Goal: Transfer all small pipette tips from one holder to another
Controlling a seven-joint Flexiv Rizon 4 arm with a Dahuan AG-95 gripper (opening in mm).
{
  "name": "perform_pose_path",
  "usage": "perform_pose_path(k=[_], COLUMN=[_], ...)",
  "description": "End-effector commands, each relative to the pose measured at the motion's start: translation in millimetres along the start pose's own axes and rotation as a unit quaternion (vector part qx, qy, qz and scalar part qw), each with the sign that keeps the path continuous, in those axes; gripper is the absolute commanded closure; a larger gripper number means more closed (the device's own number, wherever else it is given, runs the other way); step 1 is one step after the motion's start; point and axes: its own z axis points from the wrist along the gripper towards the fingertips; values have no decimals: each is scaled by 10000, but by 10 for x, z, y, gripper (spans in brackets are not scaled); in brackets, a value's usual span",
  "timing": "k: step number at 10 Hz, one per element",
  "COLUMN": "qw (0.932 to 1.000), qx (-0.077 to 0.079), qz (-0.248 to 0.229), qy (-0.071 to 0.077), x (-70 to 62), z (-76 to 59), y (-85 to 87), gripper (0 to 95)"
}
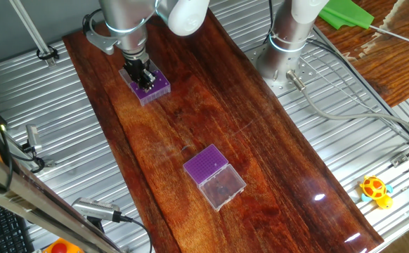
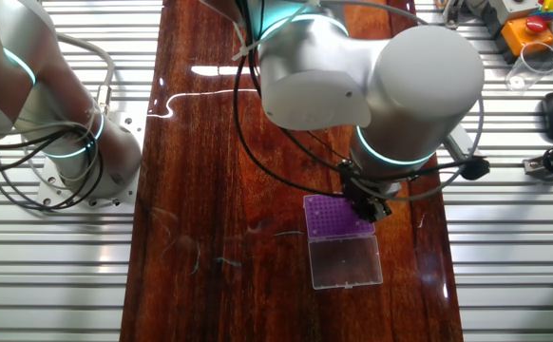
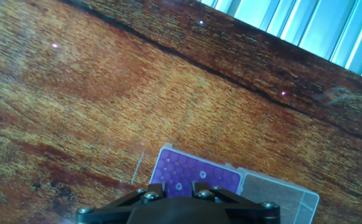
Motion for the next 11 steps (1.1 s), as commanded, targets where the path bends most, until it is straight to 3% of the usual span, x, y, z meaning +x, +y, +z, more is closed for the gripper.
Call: perform_pose_path(k=[1,6,11], qw=[10000,10000,10000], qx=[-5,-29,-76], qz=[-1,-9,-2], qy=[-16,-1,7], x=[1,0,-9], z=[9,-66,-422], y=[2,9,92], gripper=[950,950,950])
